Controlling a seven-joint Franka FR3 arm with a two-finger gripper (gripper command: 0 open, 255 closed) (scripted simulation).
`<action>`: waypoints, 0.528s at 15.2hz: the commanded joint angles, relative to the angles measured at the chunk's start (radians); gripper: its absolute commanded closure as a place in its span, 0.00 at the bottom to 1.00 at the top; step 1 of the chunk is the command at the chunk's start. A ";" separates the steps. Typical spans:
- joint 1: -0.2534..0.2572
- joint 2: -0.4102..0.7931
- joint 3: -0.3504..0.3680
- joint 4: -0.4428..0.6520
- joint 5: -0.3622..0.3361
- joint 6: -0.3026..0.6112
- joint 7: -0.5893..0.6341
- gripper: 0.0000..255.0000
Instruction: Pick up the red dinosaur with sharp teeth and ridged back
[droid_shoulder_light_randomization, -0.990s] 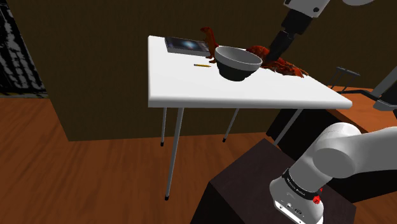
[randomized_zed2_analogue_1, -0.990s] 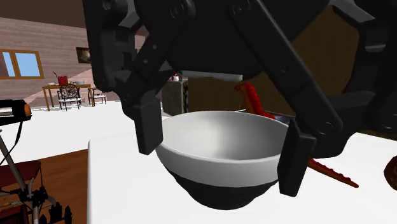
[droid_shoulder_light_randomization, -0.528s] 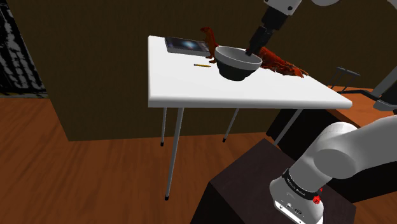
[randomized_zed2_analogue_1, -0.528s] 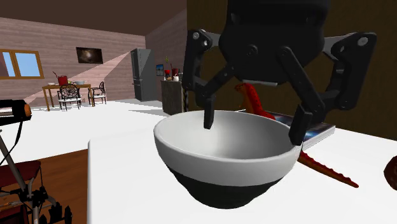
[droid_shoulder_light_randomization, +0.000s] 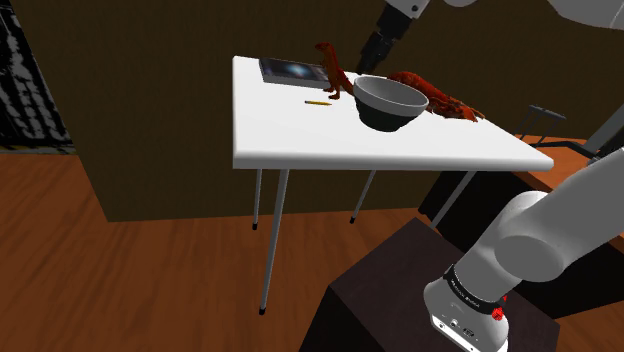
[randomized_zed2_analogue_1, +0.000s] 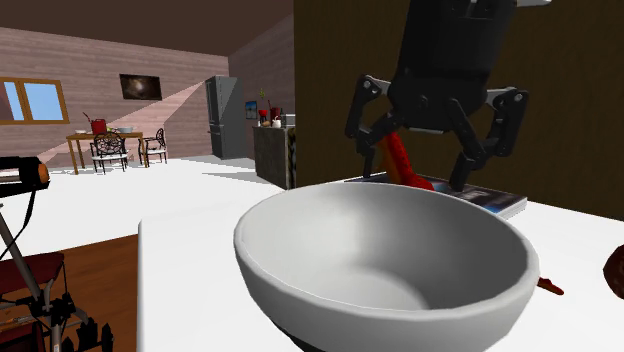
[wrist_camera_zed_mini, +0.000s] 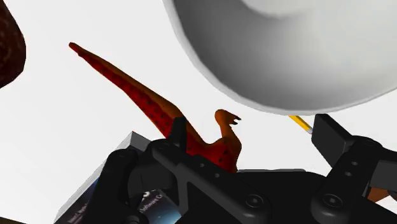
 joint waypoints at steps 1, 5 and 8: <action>0.005 0.075 -0.014 0.070 0.023 0.012 -0.037 0.00; 0.009 0.229 -0.030 0.233 0.076 0.014 -0.098 0.00; 0.009 0.249 -0.030 0.230 0.086 0.040 -0.112 0.00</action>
